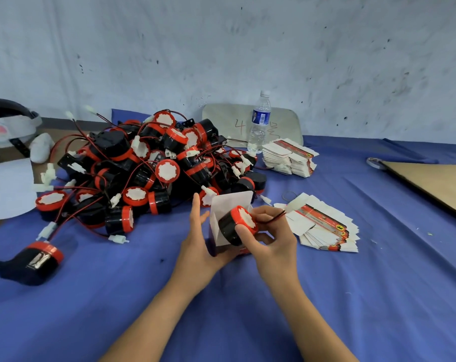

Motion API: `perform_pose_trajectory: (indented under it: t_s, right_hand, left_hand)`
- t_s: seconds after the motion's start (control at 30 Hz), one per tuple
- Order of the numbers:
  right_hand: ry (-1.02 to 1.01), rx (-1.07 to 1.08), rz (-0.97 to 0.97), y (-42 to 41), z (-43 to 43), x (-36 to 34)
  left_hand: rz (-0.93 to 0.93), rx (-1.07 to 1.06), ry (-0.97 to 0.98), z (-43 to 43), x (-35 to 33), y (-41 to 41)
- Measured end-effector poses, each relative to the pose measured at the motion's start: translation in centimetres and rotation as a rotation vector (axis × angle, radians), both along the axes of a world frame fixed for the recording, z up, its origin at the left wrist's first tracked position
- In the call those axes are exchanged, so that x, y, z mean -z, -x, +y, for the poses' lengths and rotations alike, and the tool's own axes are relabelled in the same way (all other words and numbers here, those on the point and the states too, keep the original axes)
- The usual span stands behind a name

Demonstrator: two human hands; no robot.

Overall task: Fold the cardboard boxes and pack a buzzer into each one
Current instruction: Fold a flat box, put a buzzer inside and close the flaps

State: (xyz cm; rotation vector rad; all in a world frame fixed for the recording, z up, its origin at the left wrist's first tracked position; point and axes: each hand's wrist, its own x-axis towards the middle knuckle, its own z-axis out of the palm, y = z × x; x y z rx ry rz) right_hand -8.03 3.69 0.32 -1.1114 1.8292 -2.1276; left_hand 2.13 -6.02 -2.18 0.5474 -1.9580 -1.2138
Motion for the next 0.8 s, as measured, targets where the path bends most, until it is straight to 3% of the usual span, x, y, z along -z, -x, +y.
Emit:
perform_pose_trajectory:
  t_s: [0.27,0.6,0.8]
  right_hand:
    - [-0.018,0.010,-0.012,0.3,-0.2,0.4]
    - [-0.423,0.108,0.536,0.1,-0.7,1.3]
    - [-0.476,0.175,0.588,0.7,-0.5,1.7]
  left_hand:
    - [-0.024,0.012,-0.040,-0.3,0.5,0.0]
    - [-0.133,-0.037,0.023,-0.2,0.9,0.1]
    - [-0.124,-0.026,0.070,0.1,0.5,-0.1]
